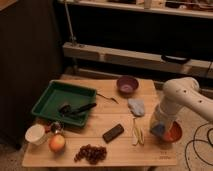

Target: Wipe red bowl with sponge

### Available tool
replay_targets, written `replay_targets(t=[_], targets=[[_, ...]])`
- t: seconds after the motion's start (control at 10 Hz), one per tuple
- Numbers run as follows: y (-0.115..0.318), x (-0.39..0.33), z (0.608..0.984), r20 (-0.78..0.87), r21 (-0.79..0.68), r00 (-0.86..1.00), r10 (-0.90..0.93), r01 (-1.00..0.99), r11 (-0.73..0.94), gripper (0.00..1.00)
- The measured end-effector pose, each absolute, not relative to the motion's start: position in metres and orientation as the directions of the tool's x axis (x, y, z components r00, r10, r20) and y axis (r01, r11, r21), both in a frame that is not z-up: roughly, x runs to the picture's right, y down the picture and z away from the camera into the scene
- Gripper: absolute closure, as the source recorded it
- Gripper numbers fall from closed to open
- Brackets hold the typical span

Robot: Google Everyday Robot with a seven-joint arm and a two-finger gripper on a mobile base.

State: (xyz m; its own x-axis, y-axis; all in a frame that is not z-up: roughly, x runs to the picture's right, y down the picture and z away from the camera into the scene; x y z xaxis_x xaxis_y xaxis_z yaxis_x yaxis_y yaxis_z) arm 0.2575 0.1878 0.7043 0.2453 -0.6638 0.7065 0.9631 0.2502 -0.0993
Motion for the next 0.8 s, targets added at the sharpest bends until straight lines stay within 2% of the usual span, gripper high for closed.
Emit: replay_targets(t=[0.8], targets=[[0.206, 0.278, 0.696, 0.704, -0.133, 0.288, -0.649, 0.951, 0.278, 1.0]])
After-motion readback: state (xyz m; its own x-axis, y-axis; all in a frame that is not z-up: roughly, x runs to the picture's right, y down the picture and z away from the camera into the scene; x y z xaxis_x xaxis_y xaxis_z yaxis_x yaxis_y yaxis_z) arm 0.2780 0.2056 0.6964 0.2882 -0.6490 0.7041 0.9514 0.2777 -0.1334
